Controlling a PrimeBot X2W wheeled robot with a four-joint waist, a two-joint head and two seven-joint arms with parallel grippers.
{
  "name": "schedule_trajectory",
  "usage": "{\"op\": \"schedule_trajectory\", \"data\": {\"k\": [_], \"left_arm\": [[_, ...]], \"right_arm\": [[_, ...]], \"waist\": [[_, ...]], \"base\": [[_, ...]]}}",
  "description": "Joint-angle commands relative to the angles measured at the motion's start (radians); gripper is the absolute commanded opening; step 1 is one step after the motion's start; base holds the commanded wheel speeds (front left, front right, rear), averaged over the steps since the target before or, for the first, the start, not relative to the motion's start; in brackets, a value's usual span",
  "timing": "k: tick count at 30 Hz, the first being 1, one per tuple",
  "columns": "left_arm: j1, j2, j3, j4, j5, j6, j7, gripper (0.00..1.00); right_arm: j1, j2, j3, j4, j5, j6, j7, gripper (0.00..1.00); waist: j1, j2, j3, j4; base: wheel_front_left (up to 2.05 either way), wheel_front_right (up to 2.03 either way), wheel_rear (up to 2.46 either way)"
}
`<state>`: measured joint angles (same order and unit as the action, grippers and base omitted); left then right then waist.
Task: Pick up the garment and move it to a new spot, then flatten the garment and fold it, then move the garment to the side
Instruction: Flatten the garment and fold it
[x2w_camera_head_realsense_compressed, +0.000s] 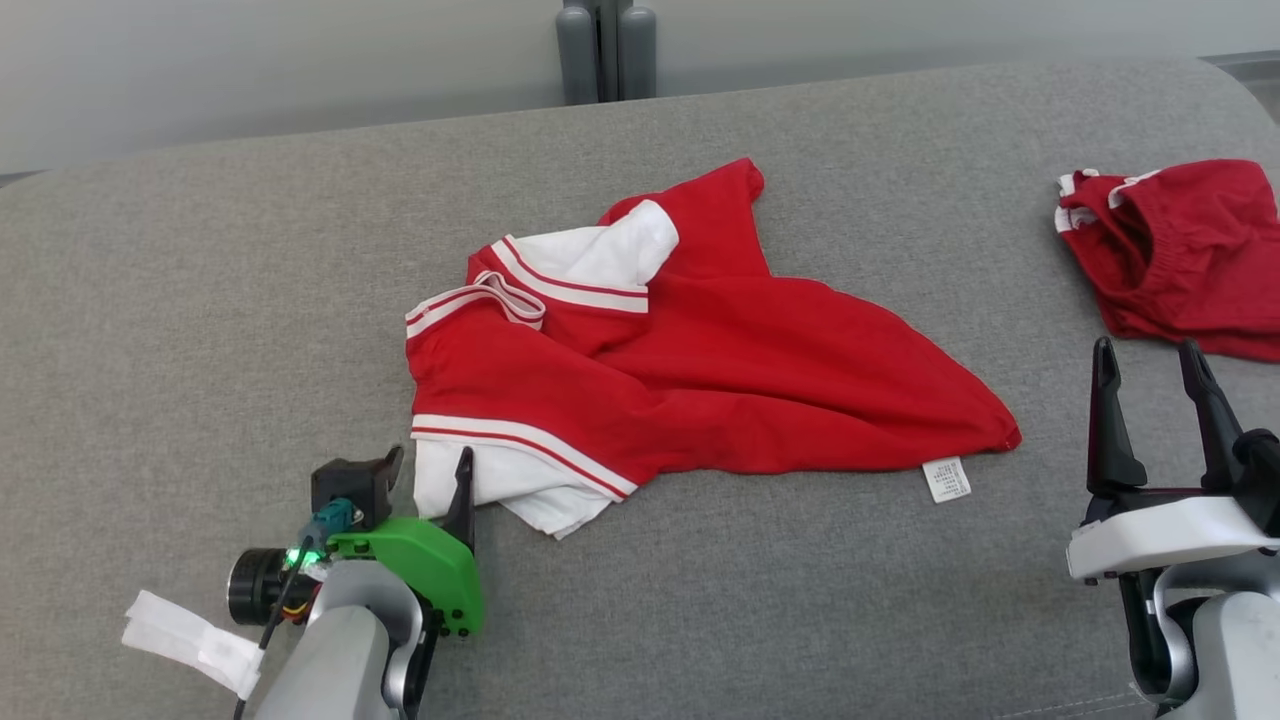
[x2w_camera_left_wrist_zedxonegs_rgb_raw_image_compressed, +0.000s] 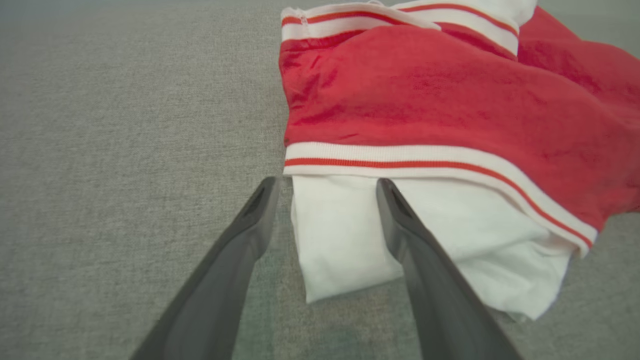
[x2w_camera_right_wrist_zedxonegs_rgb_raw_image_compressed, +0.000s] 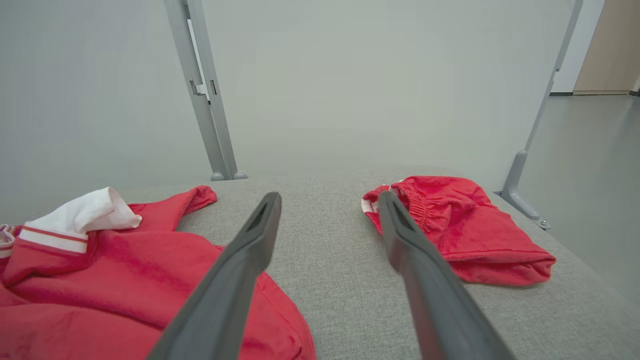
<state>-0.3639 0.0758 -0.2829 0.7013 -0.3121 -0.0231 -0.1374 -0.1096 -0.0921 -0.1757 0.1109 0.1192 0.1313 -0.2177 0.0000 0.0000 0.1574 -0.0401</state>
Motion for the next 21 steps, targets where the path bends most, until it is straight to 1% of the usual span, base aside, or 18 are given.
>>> {"op": "schedule_trajectory", "data": {"k": [1,4,8,13,14,15,16,18,21], "left_arm": [[-0.031,0.007,0.006,0.012,-0.009,0.002,-0.001,1.0],[-0.061,0.013,0.008,0.048,-0.011,0.006,0.004,1.0],[-0.113,0.017,-0.002,0.095,-0.004,0.001,0.025,1.0],[-0.169,0.02,-0.022,0.172,0.002,-0.01,0.08,1.0],[-0.18,0.019,-0.025,0.183,0.001,-0.014,0.086,0.48],[-0.187,0.018,-0.026,0.19,-0.002,-0.017,0.09,0.25],[-0.192,0.016,-0.027,0.196,-0.008,-0.021,0.09,0.0],[-0.2,0.014,-0.032,0.204,-0.01,-0.029,0.082,0.0],[-0.204,0.015,-0.036,0.198,-0.005,-0.028,0.043,0.0]], "right_arm": [[0.014,0.004,0.004,-0.021,-0.004,-0.001,0.008,1.0],[0.025,0.01,0.01,-0.052,-0.003,-0.001,0.018,1.0],[0.031,0.016,0.018,-0.077,-0.004,-0.001,0.026,1.0],[0.027,0.022,0.028,-0.084,-0.005,-0.001,0.028,1.0],[0.025,0.023,0.03,-0.084,-0.004,-0.001,0.027,1.0],[0.024,0.023,0.03,-0.083,-0.003,-0.001,0.026,1.0],[0.024,0.023,0.03,-0.082,-0.003,-0.001,0.025,1.0],[0.025,0.024,0.027,-0.078,-0.003,-0.001,0.022,1.0],[0.03,0.025,0.021,-0.076,-0.006,-0.001,0.017,1.0]], "waist": [[0.0,0.0,0.013,-0.015],[0.0,0.0,0.019,-0.023],[0.0,0.0,0.026,-0.033],[0.0,0.0,0.031,-0.043],[0.0,0.0,0.031,-0.045],[0.0,0.0,0.031,-0.046],[0.0,0.0,0.03,-0.046],[0.0,0.0,0.026,-0.046],[0.0,0.0,0.019,-0.042]], "base": [[0.0,0.0,0.0],[0.0,0.0,0.0],[0.0,0.0,0.0],[0.0,0.0,0.0],[0.0,0.0,0.0],[0.0,0.0,0.0],[0.0,0.0,0.0],[0.0,0.0,0.0],[0.0,0.0,0.0]]}}
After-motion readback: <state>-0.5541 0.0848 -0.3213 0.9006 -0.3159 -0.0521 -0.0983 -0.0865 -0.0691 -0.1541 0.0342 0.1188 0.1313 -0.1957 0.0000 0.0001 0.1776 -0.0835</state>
